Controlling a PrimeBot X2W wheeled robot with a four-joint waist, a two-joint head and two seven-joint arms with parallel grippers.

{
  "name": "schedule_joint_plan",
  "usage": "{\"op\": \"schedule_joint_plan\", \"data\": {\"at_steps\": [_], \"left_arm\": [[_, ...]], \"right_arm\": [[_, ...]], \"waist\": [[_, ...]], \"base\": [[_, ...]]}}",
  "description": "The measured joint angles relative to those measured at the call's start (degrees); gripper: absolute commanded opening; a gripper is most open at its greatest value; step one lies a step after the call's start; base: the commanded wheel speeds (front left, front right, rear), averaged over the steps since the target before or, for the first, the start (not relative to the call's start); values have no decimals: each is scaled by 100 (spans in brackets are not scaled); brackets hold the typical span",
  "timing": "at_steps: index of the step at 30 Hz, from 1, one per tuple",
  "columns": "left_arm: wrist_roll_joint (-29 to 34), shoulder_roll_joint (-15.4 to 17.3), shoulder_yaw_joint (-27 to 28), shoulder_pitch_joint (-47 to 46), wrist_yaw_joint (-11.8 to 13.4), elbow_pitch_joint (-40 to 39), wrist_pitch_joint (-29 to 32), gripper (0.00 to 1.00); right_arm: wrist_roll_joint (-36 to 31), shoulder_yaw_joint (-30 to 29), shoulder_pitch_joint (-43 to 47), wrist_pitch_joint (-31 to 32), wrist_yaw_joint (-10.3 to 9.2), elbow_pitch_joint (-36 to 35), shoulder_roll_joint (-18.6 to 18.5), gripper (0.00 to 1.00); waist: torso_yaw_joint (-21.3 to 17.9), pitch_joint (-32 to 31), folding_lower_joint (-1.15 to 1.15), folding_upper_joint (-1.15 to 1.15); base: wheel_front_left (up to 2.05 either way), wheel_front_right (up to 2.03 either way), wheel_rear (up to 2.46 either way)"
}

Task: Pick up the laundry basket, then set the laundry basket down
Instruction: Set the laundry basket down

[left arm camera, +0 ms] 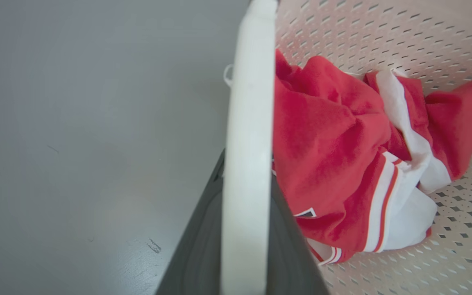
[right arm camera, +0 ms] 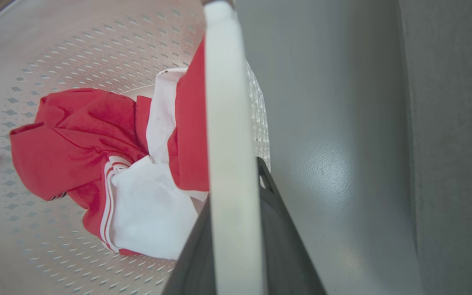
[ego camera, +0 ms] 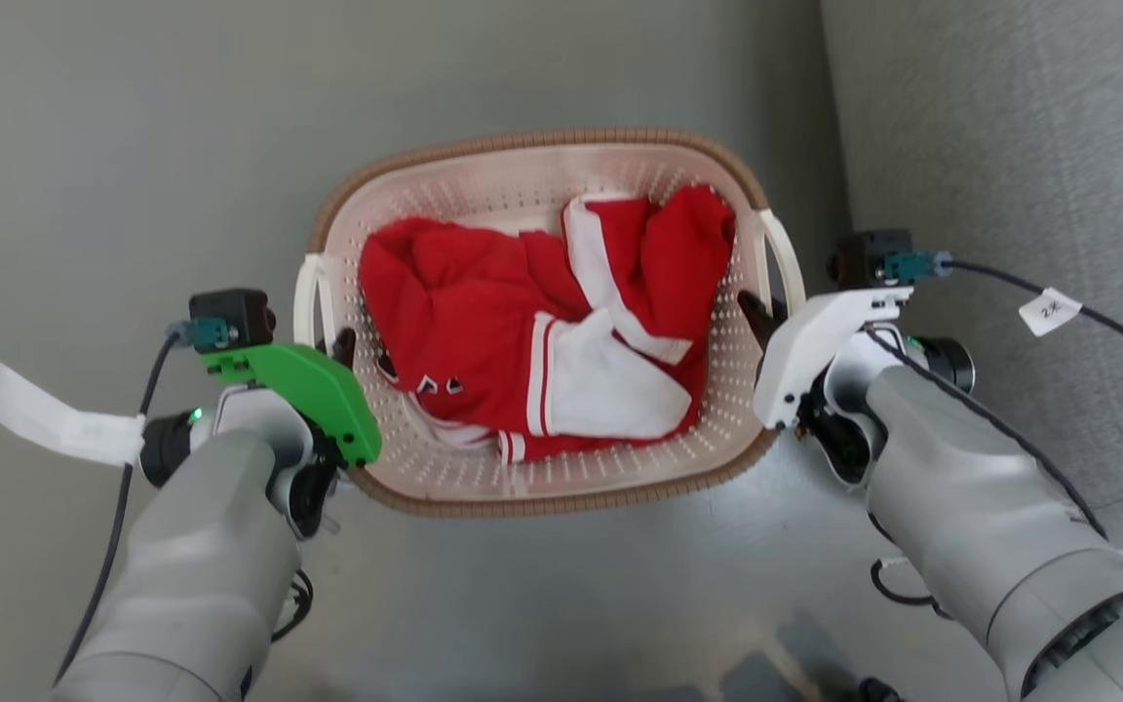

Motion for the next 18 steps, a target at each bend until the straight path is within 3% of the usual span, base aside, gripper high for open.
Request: {"op": "schedule_joint_plan", "data": {"at_steps": [18], "left_arm": [[214, 49, -13, -610, -57, 86, -359, 0]], "right_arm": [[1, 20, -486, -474, 3, -15, -19, 0]], "waist": [[97, 1219, 0, 0]], "base": [[0, 0, 0]]}}
